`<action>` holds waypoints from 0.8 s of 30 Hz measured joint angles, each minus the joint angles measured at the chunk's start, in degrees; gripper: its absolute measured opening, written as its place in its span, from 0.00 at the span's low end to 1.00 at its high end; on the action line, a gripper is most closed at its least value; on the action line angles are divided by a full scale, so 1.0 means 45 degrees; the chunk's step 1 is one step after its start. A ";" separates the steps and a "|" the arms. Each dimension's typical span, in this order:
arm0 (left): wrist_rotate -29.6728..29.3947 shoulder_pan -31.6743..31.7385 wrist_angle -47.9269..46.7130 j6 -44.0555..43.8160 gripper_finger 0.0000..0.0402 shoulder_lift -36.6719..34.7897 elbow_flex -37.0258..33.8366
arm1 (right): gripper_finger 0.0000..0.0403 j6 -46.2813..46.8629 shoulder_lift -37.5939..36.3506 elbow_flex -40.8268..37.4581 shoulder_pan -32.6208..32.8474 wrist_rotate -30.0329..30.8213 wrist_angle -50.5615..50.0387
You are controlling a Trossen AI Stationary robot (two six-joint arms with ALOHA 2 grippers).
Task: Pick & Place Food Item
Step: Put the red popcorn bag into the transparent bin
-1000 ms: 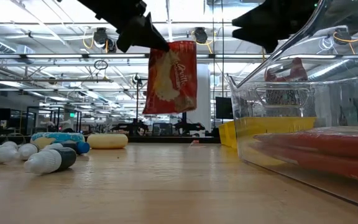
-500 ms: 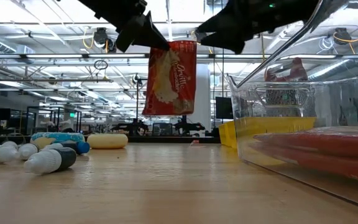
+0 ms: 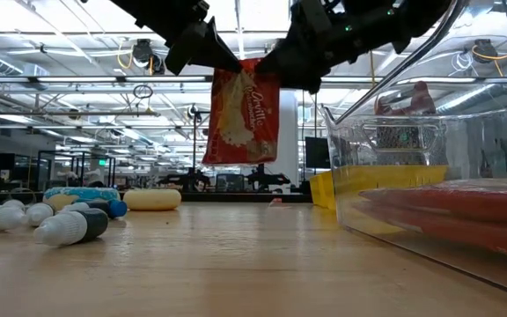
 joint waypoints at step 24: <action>-0.0049 0.0039 -0.0045 -0.2641 0.03 0.0000 0.0000 | 0.02 -0.0592 -0.0157 -0.0005 0.0028 -0.0296 0.0231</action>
